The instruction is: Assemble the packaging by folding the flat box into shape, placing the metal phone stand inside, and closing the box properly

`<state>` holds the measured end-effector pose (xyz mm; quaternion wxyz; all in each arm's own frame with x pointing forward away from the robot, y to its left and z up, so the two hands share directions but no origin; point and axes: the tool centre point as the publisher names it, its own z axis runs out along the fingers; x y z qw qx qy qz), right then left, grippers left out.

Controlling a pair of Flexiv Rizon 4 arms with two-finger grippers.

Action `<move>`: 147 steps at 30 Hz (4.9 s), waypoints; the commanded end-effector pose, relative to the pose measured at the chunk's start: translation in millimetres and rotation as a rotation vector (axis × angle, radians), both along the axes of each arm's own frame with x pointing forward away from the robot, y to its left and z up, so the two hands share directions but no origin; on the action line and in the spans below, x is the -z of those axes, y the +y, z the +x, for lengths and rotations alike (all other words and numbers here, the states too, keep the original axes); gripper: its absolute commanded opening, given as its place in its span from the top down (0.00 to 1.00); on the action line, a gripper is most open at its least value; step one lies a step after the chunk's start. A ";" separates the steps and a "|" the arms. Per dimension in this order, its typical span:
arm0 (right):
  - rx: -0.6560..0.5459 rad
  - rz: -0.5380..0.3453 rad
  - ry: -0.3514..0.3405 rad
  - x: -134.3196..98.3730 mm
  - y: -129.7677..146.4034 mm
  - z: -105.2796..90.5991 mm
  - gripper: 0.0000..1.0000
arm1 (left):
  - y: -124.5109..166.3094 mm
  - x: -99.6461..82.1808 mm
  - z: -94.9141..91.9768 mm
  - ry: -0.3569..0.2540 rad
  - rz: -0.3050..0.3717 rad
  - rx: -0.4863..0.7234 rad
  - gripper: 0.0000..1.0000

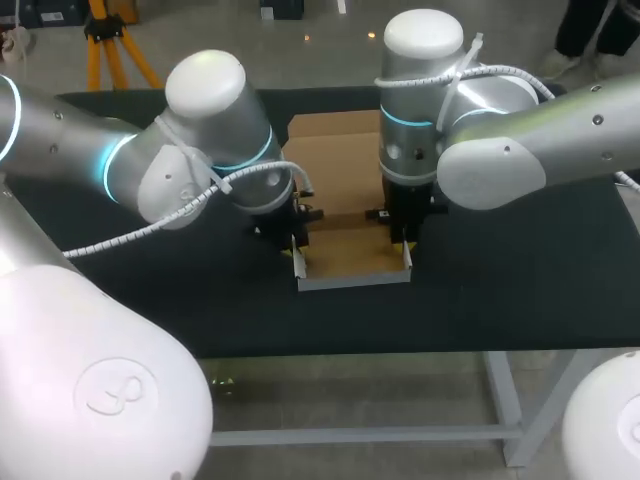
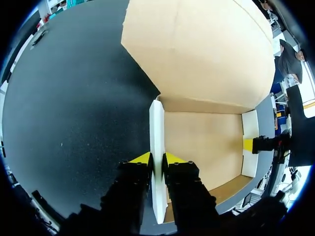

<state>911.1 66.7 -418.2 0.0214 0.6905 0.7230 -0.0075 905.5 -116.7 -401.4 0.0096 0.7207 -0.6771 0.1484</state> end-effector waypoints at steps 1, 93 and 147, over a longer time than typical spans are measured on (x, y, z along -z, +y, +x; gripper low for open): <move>0.001 -0.004 0.003 -0.2 1.2 0.4 1.00 | -4.5 6.2 1.1 0.034 0.270 -0.041 0.82; -1.019 0.449 -0.478 -111.6 -75.6 -81.1 0.00 | 23.7 4.1 -3.4 -0.020 0.291 0.049 1.00; -1.191 0.379 -0.428 -114.6 -83.0 -100.1 0.00 | 54.6 2.2 4.4 -0.074 0.398 0.027 1.00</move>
